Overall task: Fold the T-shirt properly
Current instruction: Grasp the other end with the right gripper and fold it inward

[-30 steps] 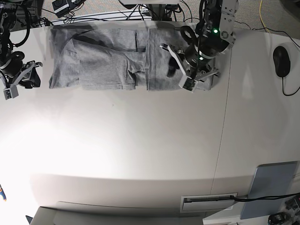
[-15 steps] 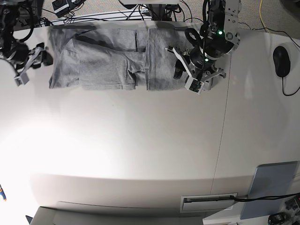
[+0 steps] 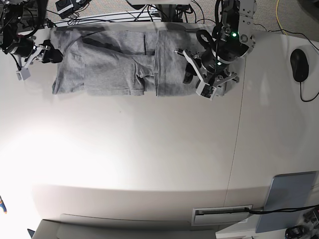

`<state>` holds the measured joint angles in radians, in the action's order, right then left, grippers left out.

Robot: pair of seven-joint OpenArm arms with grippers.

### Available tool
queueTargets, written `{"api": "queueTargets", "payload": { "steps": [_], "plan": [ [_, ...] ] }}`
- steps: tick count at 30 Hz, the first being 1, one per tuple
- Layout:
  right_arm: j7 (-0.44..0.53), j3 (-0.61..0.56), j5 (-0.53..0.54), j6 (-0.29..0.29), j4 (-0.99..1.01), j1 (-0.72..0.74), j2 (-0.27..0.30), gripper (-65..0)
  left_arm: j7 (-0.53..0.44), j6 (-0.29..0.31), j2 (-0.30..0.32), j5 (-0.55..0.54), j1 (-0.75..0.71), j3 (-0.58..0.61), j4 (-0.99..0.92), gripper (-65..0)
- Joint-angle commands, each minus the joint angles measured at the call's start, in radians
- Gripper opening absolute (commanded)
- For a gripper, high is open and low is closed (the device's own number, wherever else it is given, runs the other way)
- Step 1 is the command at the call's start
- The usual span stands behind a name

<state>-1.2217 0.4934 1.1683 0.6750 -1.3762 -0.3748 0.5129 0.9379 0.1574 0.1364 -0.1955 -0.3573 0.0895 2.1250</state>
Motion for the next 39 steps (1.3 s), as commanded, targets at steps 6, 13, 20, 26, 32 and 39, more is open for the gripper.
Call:
{"api": "queueTargets", "payload": {
  "steps": [6, 13, 20, 26, 32, 39],
  "plan": [
    [-0.027, -0.069, -0.007, -0.016, -0.005, 0.036, -0.042, -29.8, -0.018, 0.001, 0.000, -0.010, 0.002, -0.001, 0.019, -44.4],
    [-0.003, -0.204, -0.010, -0.044, -0.005, 0.062, -0.056, -29.8, -0.019, 0.001, 0.000, -0.006, 0.003, -0.001, 0.019, -44.4],
    [0.075, -0.304, -0.018, -0.043, -0.005, 0.062, -0.056, -29.9, -0.019, 0.001, 0.000, -0.006, 0.002, -0.001, 0.019, -44.4],
    [0.099, -0.317, -0.025, -0.043, -0.005, 0.068, -0.056, -46.2, -0.019, 0.001, 0.000, -0.006, -0.005, -0.001, 0.019, -44.4],
    [0.082, -0.278, -0.117, -0.043, -0.006, 0.106, -0.032, -65.0, -0.018, 0.001, 0.000, 0.007, -0.027, -0.001, 0.019, -44.4],
    [-0.011, -0.084, -0.134, -0.044, -0.068, 0.125, 0.092, -65.0, -0.026, 0.000, 0.019, 0.055, -0.043, -0.001, 0.015, -44.4]
  ]
}}
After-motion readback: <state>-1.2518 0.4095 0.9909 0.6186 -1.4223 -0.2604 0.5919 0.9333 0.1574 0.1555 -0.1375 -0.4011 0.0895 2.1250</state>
